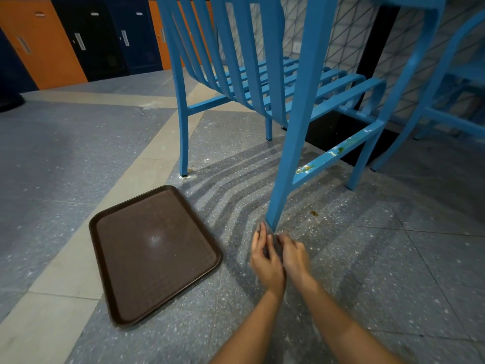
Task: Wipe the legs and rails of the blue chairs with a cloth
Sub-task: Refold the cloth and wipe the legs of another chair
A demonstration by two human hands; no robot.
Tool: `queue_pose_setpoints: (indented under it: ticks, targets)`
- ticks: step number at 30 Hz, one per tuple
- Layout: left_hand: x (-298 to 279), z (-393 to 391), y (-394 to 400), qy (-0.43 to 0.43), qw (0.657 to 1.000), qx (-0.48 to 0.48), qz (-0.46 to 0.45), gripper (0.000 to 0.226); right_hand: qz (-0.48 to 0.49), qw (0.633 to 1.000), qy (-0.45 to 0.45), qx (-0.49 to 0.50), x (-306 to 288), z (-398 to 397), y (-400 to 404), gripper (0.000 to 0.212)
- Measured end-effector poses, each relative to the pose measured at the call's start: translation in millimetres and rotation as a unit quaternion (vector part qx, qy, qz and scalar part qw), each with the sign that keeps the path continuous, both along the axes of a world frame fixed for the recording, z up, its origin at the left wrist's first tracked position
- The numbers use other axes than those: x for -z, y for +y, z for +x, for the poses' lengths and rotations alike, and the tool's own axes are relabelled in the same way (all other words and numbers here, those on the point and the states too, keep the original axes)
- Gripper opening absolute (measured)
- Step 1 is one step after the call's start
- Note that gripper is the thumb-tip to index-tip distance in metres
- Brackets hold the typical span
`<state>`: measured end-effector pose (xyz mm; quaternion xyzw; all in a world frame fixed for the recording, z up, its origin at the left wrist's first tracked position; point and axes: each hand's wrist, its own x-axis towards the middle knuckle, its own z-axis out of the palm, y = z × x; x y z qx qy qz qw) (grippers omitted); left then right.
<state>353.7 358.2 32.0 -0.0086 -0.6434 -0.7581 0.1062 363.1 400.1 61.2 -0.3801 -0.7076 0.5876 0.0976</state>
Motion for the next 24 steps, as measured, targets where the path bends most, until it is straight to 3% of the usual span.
queue_pose_setpoints:
  ticks: [4,10,18,21,24]
  targets:
    - [23.1,3.8,-5.9,-0.054,0.998,-0.005,-0.015,0.039,-0.027,0.999,0.005,-0.033,13.8,0.0,-8.8,0.045]
    - [43.8,-4.0,-15.3,-0.118,0.991,0.001,-0.063,0.036,-0.053,0.998,0.039,-0.024,26.7,-5.7,-12.1,0.024]
    - [48.5,-18.1,-25.9,-0.219,0.967,0.013,-0.130,0.034,-0.066,0.997,0.040,-0.032,26.7,-8.0,-9.7,0.027]
    - [37.2,-15.1,-25.8,-0.210,0.971,-0.018,-0.111,0.035,-0.067,0.996,0.034,-0.047,21.9,-7.7,-7.8,0.032]
    - [23.5,-7.1,-19.6,-0.131,0.986,-0.065,-0.080,0.035,-0.079,0.995,0.029,-0.047,17.3,-8.1,-7.0,0.042]
